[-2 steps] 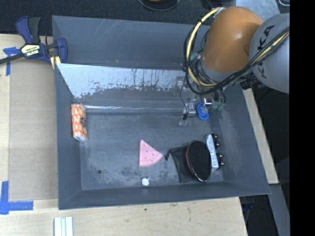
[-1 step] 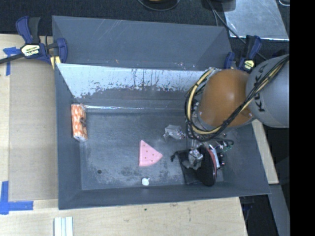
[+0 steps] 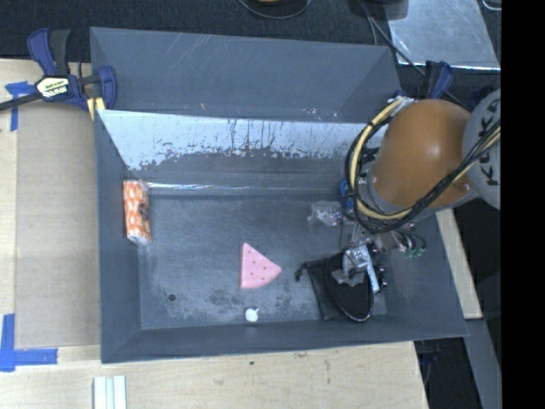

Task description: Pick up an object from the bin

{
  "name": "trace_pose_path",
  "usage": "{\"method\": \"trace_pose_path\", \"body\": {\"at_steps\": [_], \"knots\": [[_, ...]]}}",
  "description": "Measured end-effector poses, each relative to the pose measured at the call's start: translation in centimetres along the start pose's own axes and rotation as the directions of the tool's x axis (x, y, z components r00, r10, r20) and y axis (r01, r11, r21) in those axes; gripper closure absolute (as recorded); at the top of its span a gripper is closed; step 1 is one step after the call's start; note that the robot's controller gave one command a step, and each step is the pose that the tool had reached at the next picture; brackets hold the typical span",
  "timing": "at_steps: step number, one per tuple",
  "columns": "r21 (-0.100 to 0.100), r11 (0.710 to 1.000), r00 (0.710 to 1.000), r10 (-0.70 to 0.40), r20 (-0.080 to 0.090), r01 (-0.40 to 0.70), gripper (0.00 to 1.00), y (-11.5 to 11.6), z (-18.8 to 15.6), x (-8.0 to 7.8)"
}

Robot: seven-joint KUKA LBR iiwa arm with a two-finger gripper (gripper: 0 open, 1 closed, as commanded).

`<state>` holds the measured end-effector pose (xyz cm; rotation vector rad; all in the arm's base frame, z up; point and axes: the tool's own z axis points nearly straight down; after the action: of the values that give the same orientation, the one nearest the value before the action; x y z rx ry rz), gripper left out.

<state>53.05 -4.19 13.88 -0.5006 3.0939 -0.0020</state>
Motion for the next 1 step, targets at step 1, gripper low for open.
{"method": "trace_pose_path", "body": {"at_steps": [1], "knots": [[-0.012,0.974,0.974,-0.225,-0.008,0.224,0.00,0.78,6.85,-1.73]]}}
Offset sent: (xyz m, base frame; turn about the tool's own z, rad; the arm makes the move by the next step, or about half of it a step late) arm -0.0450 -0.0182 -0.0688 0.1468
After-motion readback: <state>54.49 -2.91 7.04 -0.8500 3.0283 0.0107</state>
